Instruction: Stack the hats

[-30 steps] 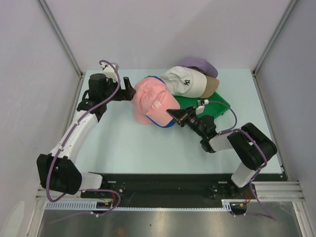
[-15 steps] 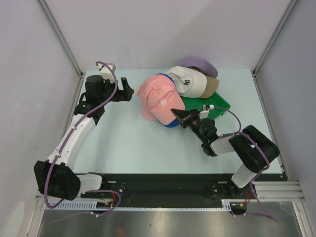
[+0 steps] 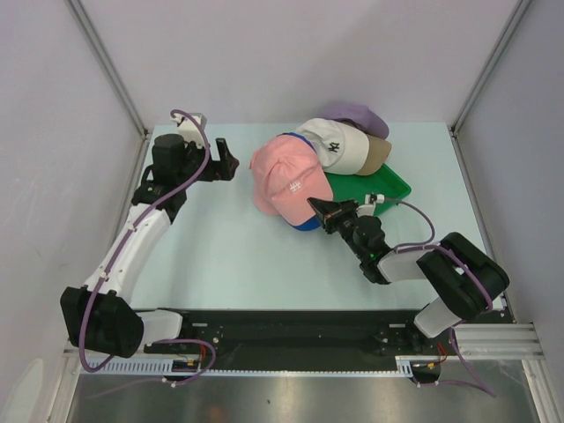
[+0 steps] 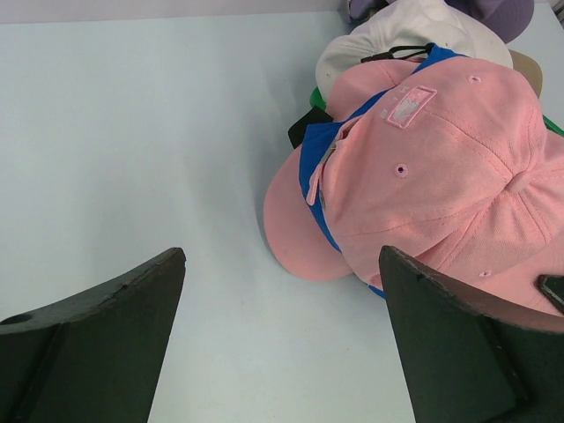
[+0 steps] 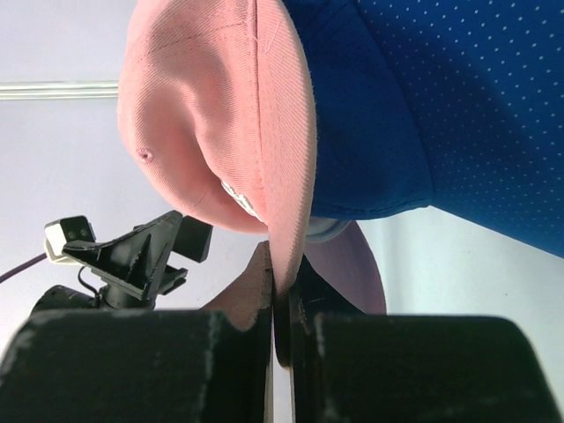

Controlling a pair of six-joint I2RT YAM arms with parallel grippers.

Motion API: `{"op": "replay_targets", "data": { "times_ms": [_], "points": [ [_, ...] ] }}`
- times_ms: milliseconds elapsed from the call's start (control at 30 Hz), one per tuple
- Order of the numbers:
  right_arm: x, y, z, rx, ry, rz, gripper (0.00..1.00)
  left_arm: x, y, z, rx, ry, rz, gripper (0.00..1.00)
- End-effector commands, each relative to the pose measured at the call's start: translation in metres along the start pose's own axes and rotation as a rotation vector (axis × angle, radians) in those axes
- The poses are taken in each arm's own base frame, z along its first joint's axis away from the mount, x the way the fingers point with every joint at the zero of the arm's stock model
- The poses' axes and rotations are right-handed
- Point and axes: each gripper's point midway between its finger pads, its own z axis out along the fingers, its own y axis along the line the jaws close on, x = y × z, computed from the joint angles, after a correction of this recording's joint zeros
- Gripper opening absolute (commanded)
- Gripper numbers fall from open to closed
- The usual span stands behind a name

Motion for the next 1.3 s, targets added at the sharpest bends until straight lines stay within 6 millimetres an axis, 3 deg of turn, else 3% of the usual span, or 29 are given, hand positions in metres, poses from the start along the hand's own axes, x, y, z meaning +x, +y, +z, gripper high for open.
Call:
{"op": "replay_targets", "data": {
  "times_ms": [0,200,467,500,700,833,867,900,933,1000,1033,1067,1167,1267],
  "points": [
    [-0.031,-0.105,-0.018,0.361,-0.163,-0.106,0.00,-0.011,0.000,-0.010,-0.004,-0.041,0.015,0.97],
    [-0.035,-0.115,-0.020,0.385,-0.185,-0.117,0.00,-0.009,0.000,-0.008,-0.003,-0.032,0.015,0.97],
    [-0.002,-0.072,-0.005,0.267,-0.077,-0.172,0.00,-0.013,-0.010,-0.009,0.037,-0.042,0.030,0.97],
    [0.003,-0.059,-0.001,0.239,-0.066,-0.175,0.00,-0.012,-0.015,-0.008,0.049,-0.037,0.035,0.97],
    [0.028,-0.031,0.000,0.188,-0.040,-0.186,0.00,-0.024,-0.044,-0.011,0.089,-0.039,0.086,0.97],
    [0.039,-0.026,0.001,0.161,-0.022,-0.158,0.00,-0.028,-0.060,-0.002,0.108,-0.015,0.098,0.97],
    [0.042,-0.029,0.001,0.166,-0.020,-0.159,0.00,-0.037,-0.064,-0.001,0.103,-0.031,0.105,0.98],
    [0.043,-0.027,0.002,0.157,-0.022,-0.159,0.00,-0.038,-0.077,0.002,0.124,-0.030,0.117,0.98],
    [0.046,-0.028,0.001,0.156,-0.016,-0.157,0.01,-0.033,-0.080,0.010,0.124,-0.007,0.127,0.98],
    [0.049,-0.029,0.000,0.152,-0.012,-0.151,0.02,-0.041,-0.093,0.020,0.120,-0.009,0.146,0.98],
    [0.049,-0.031,-0.001,0.153,-0.009,-0.149,0.06,-0.028,-0.094,0.035,0.115,0.040,0.154,0.98],
    [0.048,-0.028,-0.002,0.139,-0.012,-0.150,0.09,-0.036,-0.099,0.039,0.124,0.032,0.157,0.98],
    [0.044,-0.022,-0.008,0.119,-0.025,-0.180,0.23,-0.020,-0.113,0.057,0.151,0.091,0.187,0.98],
    [0.037,-0.023,-0.015,0.138,-0.052,-0.251,0.48,-0.001,-0.125,0.069,0.204,0.132,0.193,0.98]
  ]
}}
